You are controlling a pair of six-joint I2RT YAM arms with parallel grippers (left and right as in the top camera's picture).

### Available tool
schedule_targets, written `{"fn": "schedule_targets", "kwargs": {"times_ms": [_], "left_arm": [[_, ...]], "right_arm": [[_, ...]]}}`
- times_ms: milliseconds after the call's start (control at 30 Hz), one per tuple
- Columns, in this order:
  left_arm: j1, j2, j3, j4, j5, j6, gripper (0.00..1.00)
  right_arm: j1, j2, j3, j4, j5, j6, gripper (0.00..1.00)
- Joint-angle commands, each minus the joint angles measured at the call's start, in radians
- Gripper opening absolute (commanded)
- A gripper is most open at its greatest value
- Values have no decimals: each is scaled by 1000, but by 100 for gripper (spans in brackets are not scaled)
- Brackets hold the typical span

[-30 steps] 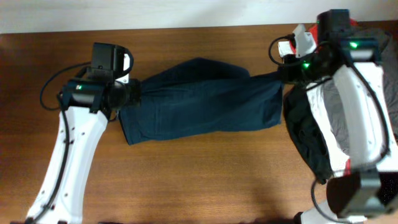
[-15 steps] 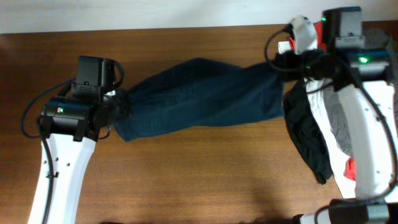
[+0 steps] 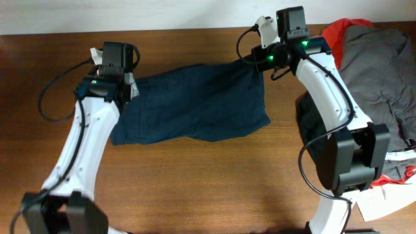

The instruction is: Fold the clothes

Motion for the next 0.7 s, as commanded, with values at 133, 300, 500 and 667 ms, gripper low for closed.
{"fn": "schedule_targets", "kwargs": {"times_ms": [133,300,500,667], "left_arm": [[64,135,-6,257,-64,-14,1],[63,219,-6,439,-64,-14,1],[64,321,-6,584,-70,-11,99],[72,314,5,596,-69,73,99]], "right_arm": [[0,72,11,48,39,-11,4],[0,124,10,93,40,-15,4],[0,165,11,171,40,-18,71],[-6,146,11,159,39,-12,99]]}}
